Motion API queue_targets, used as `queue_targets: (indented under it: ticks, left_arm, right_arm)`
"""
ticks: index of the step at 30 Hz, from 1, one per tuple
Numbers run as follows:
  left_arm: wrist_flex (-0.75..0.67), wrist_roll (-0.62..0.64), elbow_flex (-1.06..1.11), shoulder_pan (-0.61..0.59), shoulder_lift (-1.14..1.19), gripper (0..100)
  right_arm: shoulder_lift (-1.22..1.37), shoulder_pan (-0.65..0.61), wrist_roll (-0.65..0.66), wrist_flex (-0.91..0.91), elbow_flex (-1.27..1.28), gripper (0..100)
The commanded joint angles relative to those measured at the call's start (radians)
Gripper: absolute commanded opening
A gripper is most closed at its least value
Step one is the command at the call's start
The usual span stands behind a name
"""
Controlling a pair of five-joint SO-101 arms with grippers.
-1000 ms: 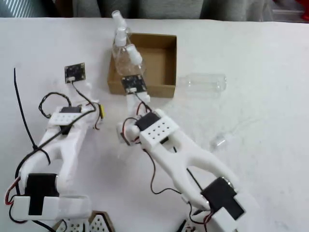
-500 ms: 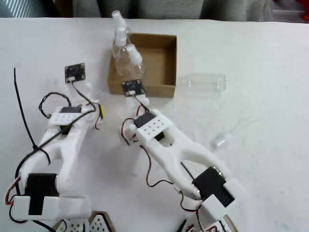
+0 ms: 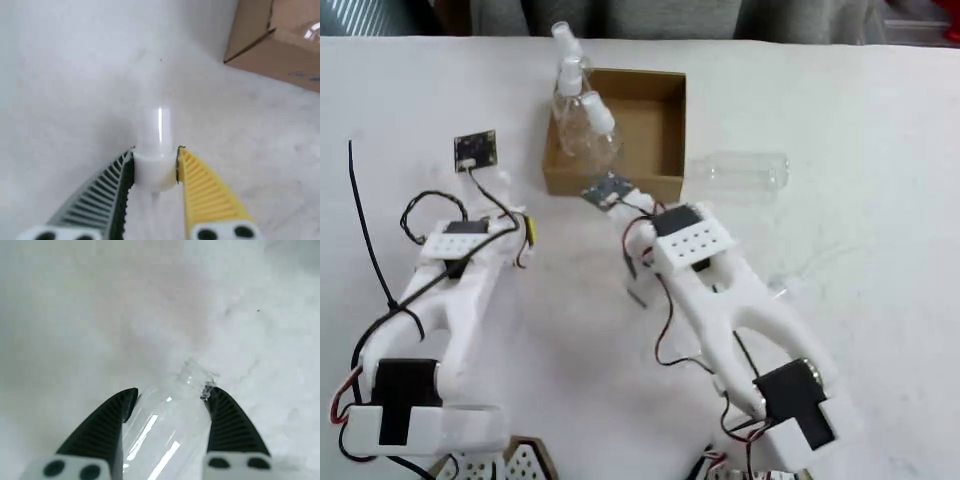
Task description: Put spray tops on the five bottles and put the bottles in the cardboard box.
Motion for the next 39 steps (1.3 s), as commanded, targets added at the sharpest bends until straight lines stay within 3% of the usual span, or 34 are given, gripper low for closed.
queue_targets:
  ticks: [1,6,14,21,39]
  left_arm:
    - [-0.020,-0.009,-0.015,-0.008,-0.005,4]
    - [-0.020,-0.009,-0.014,-0.008,-0.005,4]
    - [-0.020,-0.009,-0.014,-0.008,-0.005,4]
    - [-0.020,-0.009,-0.014,-0.008,-0.005,4]
    - [-0.020,-0.009,-0.014,-0.008,-0.005,4]
  right_arm:
    - [-0.042,0.070,0.064,-0.001,-0.049,11.6]
    - [-0.044,0.093,-0.012,-0.022,-0.049,25.6]
    - [-0.051,0.099,-0.038,-0.013,-0.048,25.2]
    - [-0.085,0.203,-0.193,-0.007,-0.080,25.2]
    - [-0.157,0.154,-0.235,-0.097,0.123,25.2]
